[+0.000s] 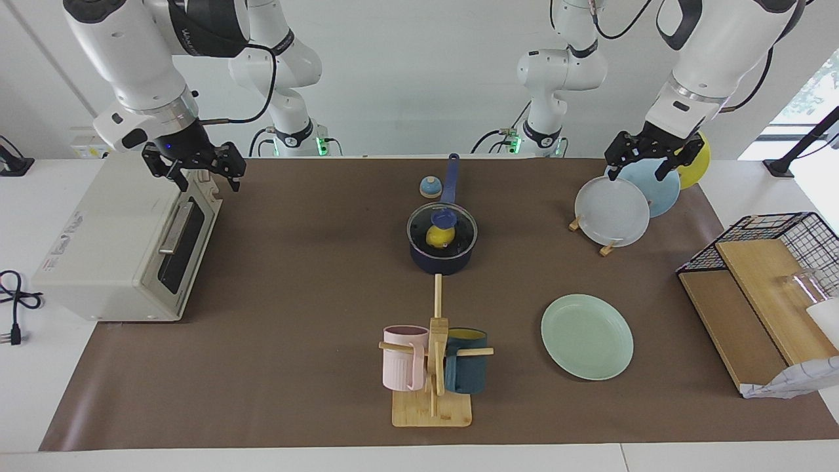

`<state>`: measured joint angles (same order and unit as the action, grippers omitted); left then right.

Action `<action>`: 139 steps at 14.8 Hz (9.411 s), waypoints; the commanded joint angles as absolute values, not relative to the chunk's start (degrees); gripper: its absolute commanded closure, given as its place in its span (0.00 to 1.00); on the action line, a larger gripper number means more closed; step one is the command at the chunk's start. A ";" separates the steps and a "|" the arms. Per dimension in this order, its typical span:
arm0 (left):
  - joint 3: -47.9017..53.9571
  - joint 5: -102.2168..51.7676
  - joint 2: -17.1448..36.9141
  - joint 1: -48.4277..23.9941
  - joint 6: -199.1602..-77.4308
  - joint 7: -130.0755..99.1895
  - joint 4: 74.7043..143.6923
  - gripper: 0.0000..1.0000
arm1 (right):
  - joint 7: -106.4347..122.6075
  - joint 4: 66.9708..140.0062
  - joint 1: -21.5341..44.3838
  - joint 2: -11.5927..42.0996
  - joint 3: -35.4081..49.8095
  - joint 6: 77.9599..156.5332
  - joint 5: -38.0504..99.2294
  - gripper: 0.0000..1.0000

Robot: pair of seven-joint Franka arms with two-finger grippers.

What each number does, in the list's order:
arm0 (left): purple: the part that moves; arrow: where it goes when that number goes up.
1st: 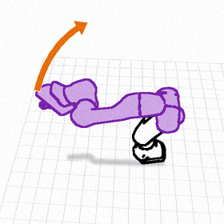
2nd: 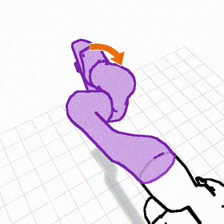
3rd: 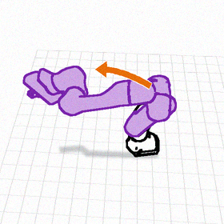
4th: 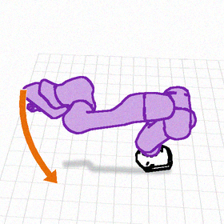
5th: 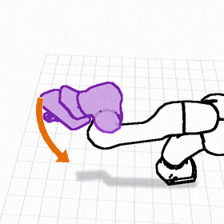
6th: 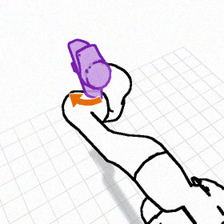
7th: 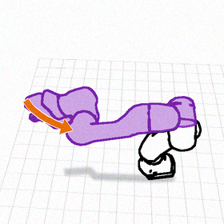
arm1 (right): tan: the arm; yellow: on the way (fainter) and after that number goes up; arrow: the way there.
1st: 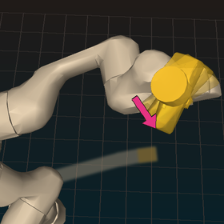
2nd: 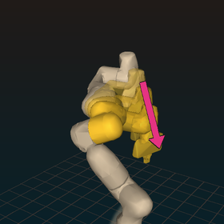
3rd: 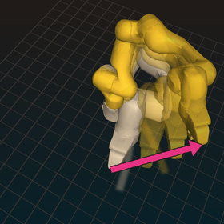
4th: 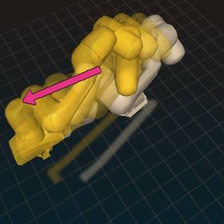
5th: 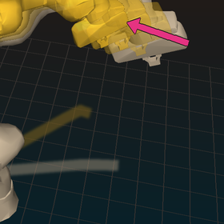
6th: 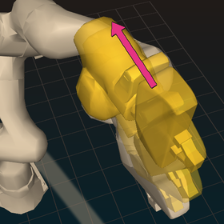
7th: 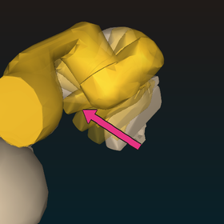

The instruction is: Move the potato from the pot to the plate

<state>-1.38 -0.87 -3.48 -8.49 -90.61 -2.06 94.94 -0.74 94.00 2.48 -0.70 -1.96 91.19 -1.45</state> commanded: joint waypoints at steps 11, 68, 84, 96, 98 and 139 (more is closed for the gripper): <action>-0.97 0.00 -4.22 -8.35 -90.00 -2.64 95.62 0.00 | 0.70 96.59 2.11 -1.85 -1.14 92.28 -0.88 0.00; -0.79 -0.35 -4.92 -12.47 -95.27 -8.24 97.38 0.00 | -35.09 92.73 38.16 15.91 0.09 110.23 -2.02 0.70; -0.70 -0.44 4.72 -39.63 -119.41 -53.06 111.27 0.00 | 11.16 117.76 4.40 6.15 0.09 125.76 -0.97 0.70; -0.62 -0.35 14.15 -44.30 -125.25 -51.95 113.03 0.00 | 11.51 121.82 1.40 9.76 0.09 130.34 -0.97 0.63; -0.62 -0.35 14.06 -44.30 -123.93 -50.37 113.20 0.00 | 11.51 121.99 1.32 9.67 0.09 130.34 -0.97 0.53; -0.44 -11.43 15.20 -18.57 -94.57 -26.05 82.63 1.00 | 3.51 91.23 2.20 -1.23 -0.53 83.85 -3.34 0.00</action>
